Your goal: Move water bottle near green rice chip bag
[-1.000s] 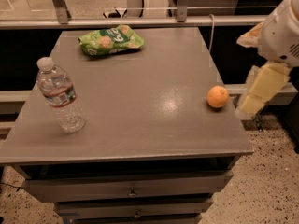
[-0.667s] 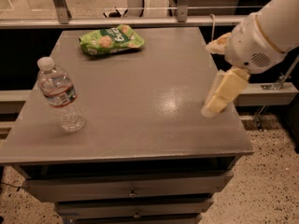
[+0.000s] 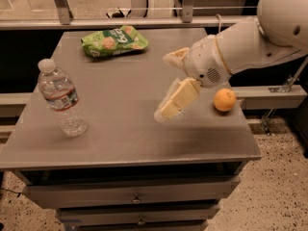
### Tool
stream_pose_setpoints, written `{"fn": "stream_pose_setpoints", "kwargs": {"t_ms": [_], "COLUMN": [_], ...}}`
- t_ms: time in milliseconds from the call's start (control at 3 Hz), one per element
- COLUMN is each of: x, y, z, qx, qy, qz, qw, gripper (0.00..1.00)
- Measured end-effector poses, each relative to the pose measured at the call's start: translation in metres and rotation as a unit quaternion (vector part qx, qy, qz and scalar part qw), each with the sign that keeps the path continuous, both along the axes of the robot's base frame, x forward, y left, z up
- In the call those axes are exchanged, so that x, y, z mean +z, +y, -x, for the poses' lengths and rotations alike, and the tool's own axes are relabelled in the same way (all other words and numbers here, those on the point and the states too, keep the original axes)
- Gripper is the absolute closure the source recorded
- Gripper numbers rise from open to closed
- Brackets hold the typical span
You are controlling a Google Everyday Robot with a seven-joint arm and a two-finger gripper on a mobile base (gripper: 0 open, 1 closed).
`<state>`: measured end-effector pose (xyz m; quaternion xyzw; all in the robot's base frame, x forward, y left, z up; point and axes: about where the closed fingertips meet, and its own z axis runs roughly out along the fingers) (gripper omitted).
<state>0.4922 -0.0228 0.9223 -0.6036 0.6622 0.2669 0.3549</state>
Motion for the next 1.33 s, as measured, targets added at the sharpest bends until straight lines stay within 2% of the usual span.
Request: {"fn": "stream_pose_setpoints", "kwargs": {"t_ms": [333,667,1000,1333], "x": [0.009,0.017,0.017,0.02], "y": [0.052,0.064,0.063,0.07], "z": [0.012,0.017,0.017,0.019], "qx": [0.033,0.043,0.043,0.056], "qy": [-0.004,-0.006,-0.007,-0.013], "qz": [-0.079,-0.091,-0.09,-0.097], "qw": [0.9963,0.9949,0.995,0.9936], "gripper": [0.0,0.0,0.0,0.0]}}
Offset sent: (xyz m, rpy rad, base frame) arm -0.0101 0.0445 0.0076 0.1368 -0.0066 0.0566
